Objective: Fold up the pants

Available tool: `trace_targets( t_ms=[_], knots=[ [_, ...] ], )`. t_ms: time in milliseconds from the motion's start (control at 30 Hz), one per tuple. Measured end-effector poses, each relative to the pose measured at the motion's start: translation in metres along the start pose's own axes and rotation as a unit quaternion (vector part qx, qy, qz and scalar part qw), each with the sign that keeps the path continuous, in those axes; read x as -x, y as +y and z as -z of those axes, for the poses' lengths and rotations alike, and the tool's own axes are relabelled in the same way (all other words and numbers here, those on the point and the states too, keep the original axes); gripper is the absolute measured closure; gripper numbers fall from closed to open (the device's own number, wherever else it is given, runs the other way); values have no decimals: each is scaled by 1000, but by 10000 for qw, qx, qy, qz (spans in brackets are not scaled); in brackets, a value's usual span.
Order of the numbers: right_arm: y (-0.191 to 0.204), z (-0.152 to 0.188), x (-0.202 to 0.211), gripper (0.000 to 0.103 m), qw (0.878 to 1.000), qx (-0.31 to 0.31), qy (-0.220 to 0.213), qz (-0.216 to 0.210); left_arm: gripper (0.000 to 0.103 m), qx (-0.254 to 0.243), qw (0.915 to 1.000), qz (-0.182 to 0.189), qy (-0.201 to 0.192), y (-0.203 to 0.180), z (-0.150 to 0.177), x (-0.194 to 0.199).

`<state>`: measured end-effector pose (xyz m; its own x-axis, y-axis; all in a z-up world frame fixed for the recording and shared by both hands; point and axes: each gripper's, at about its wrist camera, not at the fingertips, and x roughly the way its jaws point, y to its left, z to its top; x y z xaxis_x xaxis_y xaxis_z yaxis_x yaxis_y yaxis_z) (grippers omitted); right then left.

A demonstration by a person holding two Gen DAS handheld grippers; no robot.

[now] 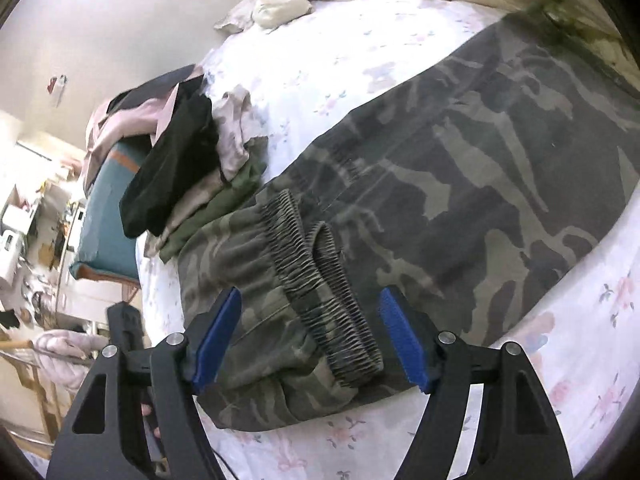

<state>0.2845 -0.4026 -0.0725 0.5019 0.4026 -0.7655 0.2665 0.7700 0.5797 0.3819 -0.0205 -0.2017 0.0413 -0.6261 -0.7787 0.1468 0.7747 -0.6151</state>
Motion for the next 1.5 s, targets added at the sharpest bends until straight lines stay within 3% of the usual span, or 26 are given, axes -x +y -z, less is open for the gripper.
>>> trace_targets(
  t_ms=[67, 133, 233, 300, 333, 367, 400, 467, 500, 567, 733, 933, 1067, 1233, 1333, 1400, 1500],
  knots=[
    [-5, -1, 3, 28, 10000, -31, 23, 0, 18, 88, 9992, 386, 52, 10, -5, 5],
    [-10, 0, 6, 28, 10000, -60, 40, -2, 18, 132, 9987, 484, 87, 12, -8, 3],
    [-13, -1, 3, 28, 9999, -45, 136, 19, 12, -139, 9998, 125, 59, -13, -15, -15],
    [-15, -2, 2, 28, 9999, -75, 138, 65, 16, -491, 9979, -420, 14, -33, -14, -24],
    [-16, -4, 2, 28, 9998, -112, 123, 56, 25, -617, 9960, -652, -30, -39, -12, -26],
    [-15, -5, 3, 28, 9999, -132, 100, 23, 59, -696, 9943, -811, -26, -42, -11, -26],
    [-14, -6, 4, 28, 9999, -120, 86, 8, 74, -682, 9945, -797, 48, -42, -12, -24],
    [-12, -7, 8, 28, 10000, -54, 4, 51, 83, -533, 9956, -768, -20, -41, -14, -12],
    [-11, -8, 10, 28, 10000, -24, -30, 71, 86, -633, 9935, -936, -147, -50, -11, -5],
    [-11, -8, 13, 28, 9999, 5, -60, 91, 89, -882, 9866, -1288, -465, -68, -3, 8],
    [-14, -11, 28, 28, 9998, -57, -192, 32, 91, -778, 9829, -1375, -951, -107, 4, 51],
    [-10, -13, 48, 28, 9993, -26, -344, -151, 93, -544, 9772, -1650, -1218, -114, 3, 120],
    [-9, -13, 59, 28, 9988, 25, -415, -254, 93, -118, 9785, -1745, -1092, -96, 14, 158],
    [-10, -10, 69, 28, 9984, -10, -429, -370, 93, 141, 9693, -2307, -835, -64, 48, 175],
    [-13, -5, 74, 28, 9981, -78, -433, -439, 93, 364, 9616, -2627, -704, -19, 71, 189],
    [-15, -1, 75, 28, 9983, -88, -433, -389, 93, 491, 9567, -2815, -562, 10, 77, 186],
    [-17, 4, 69, 28, 9988, -99, -350, -318, 84, 879, 9591, -2683, -184, 49, 87, 165]
  ],
)
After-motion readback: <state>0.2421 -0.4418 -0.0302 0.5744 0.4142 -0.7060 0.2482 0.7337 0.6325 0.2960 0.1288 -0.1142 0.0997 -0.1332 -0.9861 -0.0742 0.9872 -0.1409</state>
